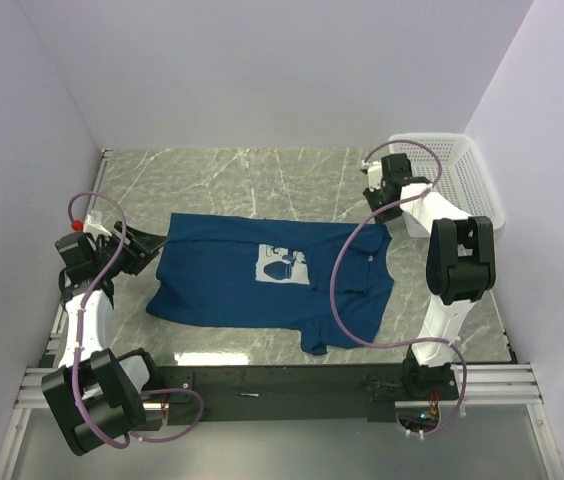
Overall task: Fold and stack the t-shirts
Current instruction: Fold the tshirt
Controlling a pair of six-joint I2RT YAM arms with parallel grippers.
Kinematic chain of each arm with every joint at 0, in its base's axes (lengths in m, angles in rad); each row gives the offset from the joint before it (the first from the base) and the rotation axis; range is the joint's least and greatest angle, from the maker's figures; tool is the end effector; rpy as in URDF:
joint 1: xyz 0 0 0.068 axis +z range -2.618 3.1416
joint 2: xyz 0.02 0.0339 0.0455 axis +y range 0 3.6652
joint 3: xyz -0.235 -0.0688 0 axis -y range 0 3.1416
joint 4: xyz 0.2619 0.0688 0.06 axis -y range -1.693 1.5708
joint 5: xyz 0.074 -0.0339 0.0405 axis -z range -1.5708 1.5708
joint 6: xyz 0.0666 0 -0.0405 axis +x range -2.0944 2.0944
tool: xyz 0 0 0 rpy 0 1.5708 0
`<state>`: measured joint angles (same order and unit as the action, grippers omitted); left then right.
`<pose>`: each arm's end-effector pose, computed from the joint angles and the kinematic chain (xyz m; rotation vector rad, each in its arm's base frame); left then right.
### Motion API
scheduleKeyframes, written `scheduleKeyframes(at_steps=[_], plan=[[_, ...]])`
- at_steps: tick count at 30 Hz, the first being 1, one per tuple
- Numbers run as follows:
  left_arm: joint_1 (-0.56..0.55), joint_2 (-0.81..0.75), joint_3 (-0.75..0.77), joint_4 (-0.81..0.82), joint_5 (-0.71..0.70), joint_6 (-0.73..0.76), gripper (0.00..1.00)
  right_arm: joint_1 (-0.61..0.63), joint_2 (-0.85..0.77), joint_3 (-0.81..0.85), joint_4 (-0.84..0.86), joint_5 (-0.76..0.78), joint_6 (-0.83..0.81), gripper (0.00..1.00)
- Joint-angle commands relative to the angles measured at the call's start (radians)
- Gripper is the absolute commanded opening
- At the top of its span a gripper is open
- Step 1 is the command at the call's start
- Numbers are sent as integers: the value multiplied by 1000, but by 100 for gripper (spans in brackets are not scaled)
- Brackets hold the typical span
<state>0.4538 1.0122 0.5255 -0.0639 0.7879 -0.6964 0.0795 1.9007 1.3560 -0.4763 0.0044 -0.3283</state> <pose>0.2527 0.0707 0.1800 -0.7087 1.9621 -0.9760 0.4234 0.0334 0.1316 -0.5239 2.5415 -0.0965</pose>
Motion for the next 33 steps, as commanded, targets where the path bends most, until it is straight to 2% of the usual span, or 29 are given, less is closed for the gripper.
scheduleKeyframes(at_steps=[1,3,4,6,7,8,10,11,12,13,14,16,17,18,19,20,25,33], plan=[[-3,5,10,6,-45,8,65,52,-95,83,-120,-214,-60,31],[-1,17,33,-89,-120,12,65,106,-130,104,-242,-340,-139,31],[-1,28,44,-124,-212,12,65,132,-150,98,-280,-454,-171,31],[-3,71,79,-196,-278,-6,65,214,-245,39,-308,-521,-248,31],[-3,87,91,-267,-335,-18,65,245,-291,4,-302,-544,-277,31],[-1,120,102,-305,-358,-28,64,279,-407,-42,-277,-564,-302,32],[-3,149,137,-414,-442,-54,63,386,-550,-234,-112,-557,-357,35],[-1,172,148,-445,-467,-61,63,419,-691,-380,-51,-587,-412,56],[-3,180,163,-473,-487,-71,63,433,-753,-456,102,-602,-396,77],[-3,184,166,-499,-510,-74,63,446,-808,-528,179,-613,-347,97],[-3,193,172,-537,-544,-75,63,447,-865,-614,217,-721,-347,100],[-3,195,171,-565,-573,-75,63,456,-861,-607,-23,-846,-559,100],[-3,190,169,-579,-588,-74,63,465,-829,-591,-98,-894,-681,93],[-3,189,163,-586,-595,-74,63,477,-815,-589,-193,-928,-711,88],[-4,190,162,-593,-595,-74,63,488,-807,-592,-211,-929,-725,85],[-4,198,163,-600,-590,-72,63,512,-812,-613,-209,-919,-720,83],[-50,239,179,-677,-636,-90,61,575,-842,-679,-84,-760,-635,83],[-175,197,182,-775,-785,-179,56,575,-738,-604,-42,-673,-515,73]])
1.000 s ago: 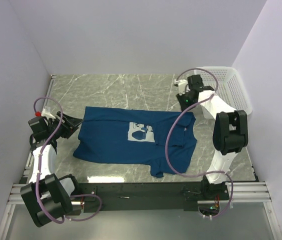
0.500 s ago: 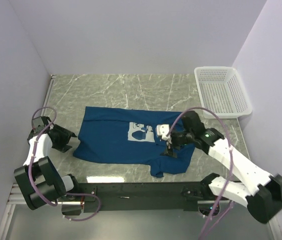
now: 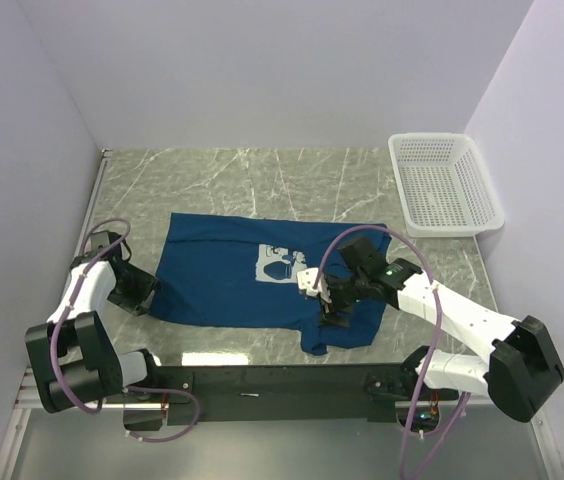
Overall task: Fold and stack the t-shirts
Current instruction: Fold the tshirt
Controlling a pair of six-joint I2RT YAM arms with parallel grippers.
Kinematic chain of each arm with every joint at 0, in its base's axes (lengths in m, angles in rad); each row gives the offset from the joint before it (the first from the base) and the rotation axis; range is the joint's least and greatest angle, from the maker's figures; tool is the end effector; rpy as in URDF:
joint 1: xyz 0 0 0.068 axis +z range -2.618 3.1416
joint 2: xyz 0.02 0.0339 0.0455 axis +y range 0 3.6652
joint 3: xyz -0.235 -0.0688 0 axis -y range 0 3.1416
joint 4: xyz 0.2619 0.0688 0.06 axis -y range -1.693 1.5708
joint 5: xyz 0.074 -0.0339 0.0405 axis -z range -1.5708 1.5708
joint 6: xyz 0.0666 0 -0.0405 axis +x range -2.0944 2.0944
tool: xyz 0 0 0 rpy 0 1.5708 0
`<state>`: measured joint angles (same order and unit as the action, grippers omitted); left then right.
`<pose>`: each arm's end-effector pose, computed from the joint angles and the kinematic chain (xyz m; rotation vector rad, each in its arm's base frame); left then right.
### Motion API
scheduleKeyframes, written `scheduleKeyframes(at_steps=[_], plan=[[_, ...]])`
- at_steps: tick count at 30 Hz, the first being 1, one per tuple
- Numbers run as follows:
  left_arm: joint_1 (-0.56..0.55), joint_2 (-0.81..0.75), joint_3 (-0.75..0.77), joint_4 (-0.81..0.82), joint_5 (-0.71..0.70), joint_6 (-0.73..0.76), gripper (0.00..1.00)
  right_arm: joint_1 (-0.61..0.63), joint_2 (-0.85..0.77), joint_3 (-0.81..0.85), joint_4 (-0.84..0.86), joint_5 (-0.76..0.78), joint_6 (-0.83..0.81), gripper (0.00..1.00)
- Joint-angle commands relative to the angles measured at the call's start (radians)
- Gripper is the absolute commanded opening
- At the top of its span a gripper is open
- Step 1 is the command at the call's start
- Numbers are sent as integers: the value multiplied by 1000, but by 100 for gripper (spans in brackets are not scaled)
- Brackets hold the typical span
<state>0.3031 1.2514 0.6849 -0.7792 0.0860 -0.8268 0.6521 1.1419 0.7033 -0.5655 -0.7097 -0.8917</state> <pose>0.2219 0.0634 0.1099 -1.5615 2.4902 -0.2082 0.1737 0.1872 0.1653 -1.8516 1.5326 0.7959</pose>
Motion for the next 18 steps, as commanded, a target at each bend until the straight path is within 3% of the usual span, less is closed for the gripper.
scheduleKeyframes(at_steps=[1,7,11,18], plan=[[-30,-53,15,-60,-84,-54,55,4,21,48,47,42,46,73],[-38,-26,10,-60,-83,-46,50,3,7,42,47,49,51,73],[-38,-36,22,-116,-119,-51,40,3,2,42,55,70,63,73],[-22,-193,67,-236,-132,-100,40,-2,-11,58,30,98,43,71]])
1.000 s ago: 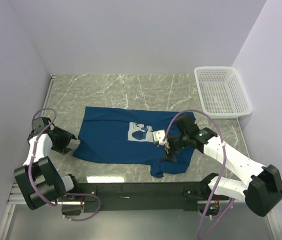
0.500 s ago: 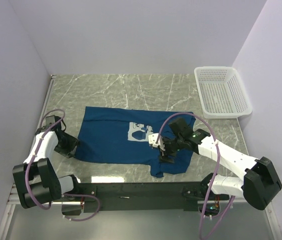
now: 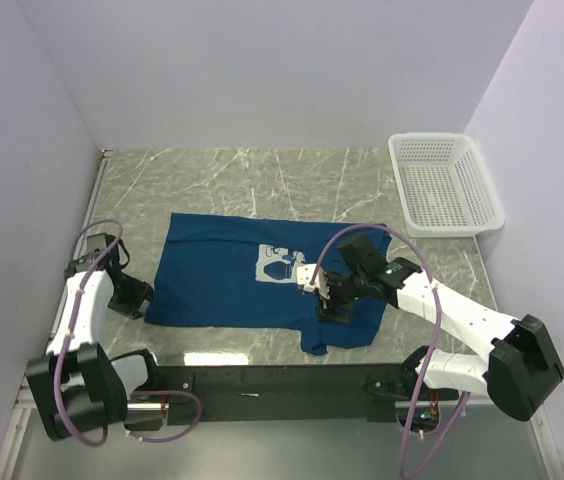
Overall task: Fold and stack the t-shirts
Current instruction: Fold the tshirt
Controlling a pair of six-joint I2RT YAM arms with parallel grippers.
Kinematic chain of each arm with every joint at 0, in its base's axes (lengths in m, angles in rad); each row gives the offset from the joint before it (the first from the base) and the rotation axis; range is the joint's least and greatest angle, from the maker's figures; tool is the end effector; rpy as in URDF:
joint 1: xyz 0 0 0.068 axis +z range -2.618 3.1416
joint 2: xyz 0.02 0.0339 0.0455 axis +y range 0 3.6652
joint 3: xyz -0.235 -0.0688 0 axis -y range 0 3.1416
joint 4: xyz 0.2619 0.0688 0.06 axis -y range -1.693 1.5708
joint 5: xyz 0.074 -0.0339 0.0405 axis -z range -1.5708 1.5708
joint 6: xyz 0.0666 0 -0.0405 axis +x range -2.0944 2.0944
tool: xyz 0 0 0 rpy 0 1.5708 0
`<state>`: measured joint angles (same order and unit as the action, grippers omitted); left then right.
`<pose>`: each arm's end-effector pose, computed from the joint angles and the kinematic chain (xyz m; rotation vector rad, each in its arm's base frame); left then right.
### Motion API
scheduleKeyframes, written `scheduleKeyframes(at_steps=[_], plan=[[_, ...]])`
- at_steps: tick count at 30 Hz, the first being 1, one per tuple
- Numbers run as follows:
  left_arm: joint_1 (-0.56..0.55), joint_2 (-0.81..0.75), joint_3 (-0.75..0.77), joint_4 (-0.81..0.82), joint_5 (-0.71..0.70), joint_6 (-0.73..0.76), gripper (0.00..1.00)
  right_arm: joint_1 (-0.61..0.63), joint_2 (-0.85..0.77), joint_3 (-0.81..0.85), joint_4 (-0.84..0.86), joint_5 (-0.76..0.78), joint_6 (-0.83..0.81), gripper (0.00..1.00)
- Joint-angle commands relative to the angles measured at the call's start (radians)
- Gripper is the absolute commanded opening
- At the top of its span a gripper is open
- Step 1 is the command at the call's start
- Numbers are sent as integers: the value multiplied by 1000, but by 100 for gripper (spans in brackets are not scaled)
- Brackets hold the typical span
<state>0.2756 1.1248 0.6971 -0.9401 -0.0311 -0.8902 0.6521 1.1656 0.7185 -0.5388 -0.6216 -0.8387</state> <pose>0.2017 0.0592 0.1338 -1.6213 2.4506 -0.0470 0.1833 0.1887 0.1635 -1.8129 1.6190 0.7059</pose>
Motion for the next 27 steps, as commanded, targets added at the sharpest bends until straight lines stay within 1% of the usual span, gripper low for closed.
scheduleKeyframes(at_steps=[1,4,5,9,13,15,16,18,19,20,21,22,24,25,26,27], plan=[[5,-71,58,-83,-10,-33,45,0,-38,44,2,0,-11,72],[5,-63,59,-101,-23,-35,54,1,-44,53,-9,-19,-11,72],[7,-57,53,-104,-17,-33,54,0,-44,55,-12,-24,-11,71],[7,-33,-2,-92,43,-38,55,0,-58,52,-12,-24,-14,72],[4,55,-16,-69,36,-46,54,0,-84,50,-16,-29,-16,72],[4,87,-24,-28,34,-50,53,0,-92,52,-18,-35,-14,72],[4,128,-30,-16,34,-53,52,0,-99,52,-18,-36,-14,72],[5,167,-36,27,34,-52,48,-5,-106,53,-23,-38,-14,71],[5,199,-36,40,34,-52,43,-6,-110,52,-24,-40,-14,72],[4,207,-36,52,33,-56,41,-9,-113,52,-26,-40,-14,72],[4,219,-34,66,34,-55,35,-11,-118,53,-30,-43,-16,72],[5,221,-31,69,34,-47,23,-12,-119,53,-35,-47,-20,72],[4,217,-24,72,34,-30,8,-14,-127,55,-62,-55,-37,72],[5,214,-13,70,34,-10,0,-14,-130,58,-111,-69,-80,72],[5,208,-8,67,34,-1,0,-12,-132,61,-146,-84,-114,72],[5,195,2,69,49,10,0,-14,-136,70,-185,-99,-190,72]])
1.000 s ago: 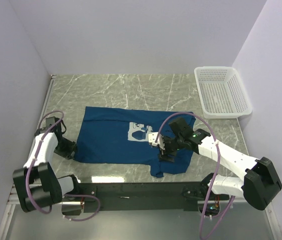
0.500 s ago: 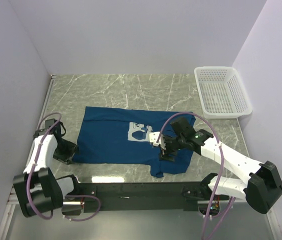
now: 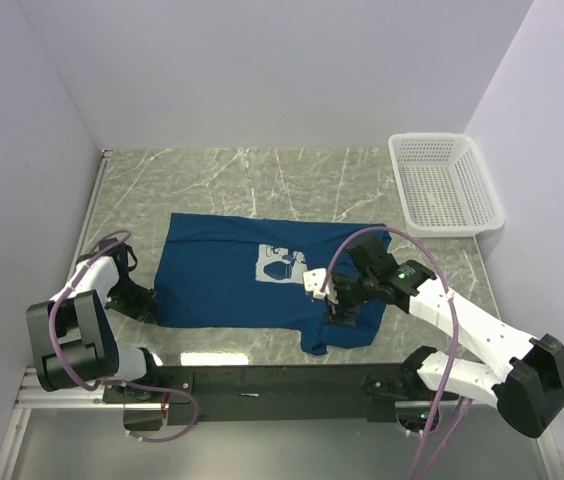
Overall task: Fold and stack the t-shirts
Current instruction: Fold the tshirt
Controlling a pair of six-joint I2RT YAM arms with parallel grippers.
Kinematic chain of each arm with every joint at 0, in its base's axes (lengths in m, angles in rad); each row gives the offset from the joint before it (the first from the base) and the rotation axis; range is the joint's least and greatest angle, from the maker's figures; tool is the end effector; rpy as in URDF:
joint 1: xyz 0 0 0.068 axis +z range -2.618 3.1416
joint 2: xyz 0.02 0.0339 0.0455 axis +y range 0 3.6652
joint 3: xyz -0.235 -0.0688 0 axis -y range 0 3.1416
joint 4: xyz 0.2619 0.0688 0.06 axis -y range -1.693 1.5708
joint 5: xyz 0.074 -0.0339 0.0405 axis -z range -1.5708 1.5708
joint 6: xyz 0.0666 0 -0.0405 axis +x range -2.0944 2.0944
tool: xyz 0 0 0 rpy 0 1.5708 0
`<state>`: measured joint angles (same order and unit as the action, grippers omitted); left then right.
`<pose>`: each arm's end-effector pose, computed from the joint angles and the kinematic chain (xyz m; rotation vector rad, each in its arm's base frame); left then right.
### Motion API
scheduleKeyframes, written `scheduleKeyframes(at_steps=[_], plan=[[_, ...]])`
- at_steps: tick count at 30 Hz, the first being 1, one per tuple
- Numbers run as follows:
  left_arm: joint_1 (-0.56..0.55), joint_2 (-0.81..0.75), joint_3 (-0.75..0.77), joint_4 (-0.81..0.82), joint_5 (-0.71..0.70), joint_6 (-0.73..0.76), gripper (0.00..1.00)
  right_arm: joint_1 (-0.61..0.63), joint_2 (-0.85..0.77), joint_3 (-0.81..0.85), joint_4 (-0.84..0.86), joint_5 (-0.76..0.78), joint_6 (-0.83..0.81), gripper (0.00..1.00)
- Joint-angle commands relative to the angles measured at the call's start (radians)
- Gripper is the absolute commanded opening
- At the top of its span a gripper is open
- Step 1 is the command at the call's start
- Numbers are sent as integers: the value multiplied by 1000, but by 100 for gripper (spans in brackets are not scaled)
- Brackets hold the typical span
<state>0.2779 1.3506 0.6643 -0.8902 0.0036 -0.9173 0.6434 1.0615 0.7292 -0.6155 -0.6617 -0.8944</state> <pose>0.2006 0.0570 0.0827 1.7640 -2.5917 0.0026 0.1726 0.1806 0.1872 -1.8277 1.5139 0.7088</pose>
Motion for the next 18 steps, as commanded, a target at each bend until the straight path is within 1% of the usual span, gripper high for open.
scheduleKeyframes(at_steps=[1,2,3,4,5,6,7,8,9,10,11,12,13,14,15,17,18], plan=[[3,-42,40,20,30,61,0,-5,-32,62,-150,-78,-176,72],[3,-51,40,28,60,76,0,-5,-35,64,-238,-84,-217,72],[3,-74,43,34,85,90,0,-4,-37,65,-284,-88,-309,72],[1,-85,41,51,135,124,0,-2,-34,61,-330,-93,-358,73],[1,-94,40,54,159,138,0,4,-34,55,-411,-93,-404,73],[1,-108,40,54,173,150,0,13,-29,30,-429,-85,-432,72],[1,-116,40,59,200,178,0,51,-31,12,-428,-78,-429,72],[1,-123,40,62,203,182,0,77,-34,-6,-396,-50,-416,71],[3,-136,35,63,203,187,0,108,-49,-52,-360,-30,-359,71],[3,-140,29,69,217,201,0,183,-60,-77,-318,-9,-321,71],[1,-146,28,74,222,202,0,221,-70,-99,-221,51,-281,71],[3,-154,20,76,228,202,0,264,-86,-129,-175,74,-206,70],[3,-159,15,79,245,205,0,318,-89,-137,-132,97,-169,70],[1,-163,11,80,248,207,0,344,-86,-139,-77,111,-141,69],[1,-171,8,82,251,207,0,358,-59,-129,-64,126,-102,65],[3,-177,4,82,260,215,0,397,-14,-117,-30,149,-63,63],[3,-182,8,79,262,218,0,406,32,-116,-12,190,-19,61]])
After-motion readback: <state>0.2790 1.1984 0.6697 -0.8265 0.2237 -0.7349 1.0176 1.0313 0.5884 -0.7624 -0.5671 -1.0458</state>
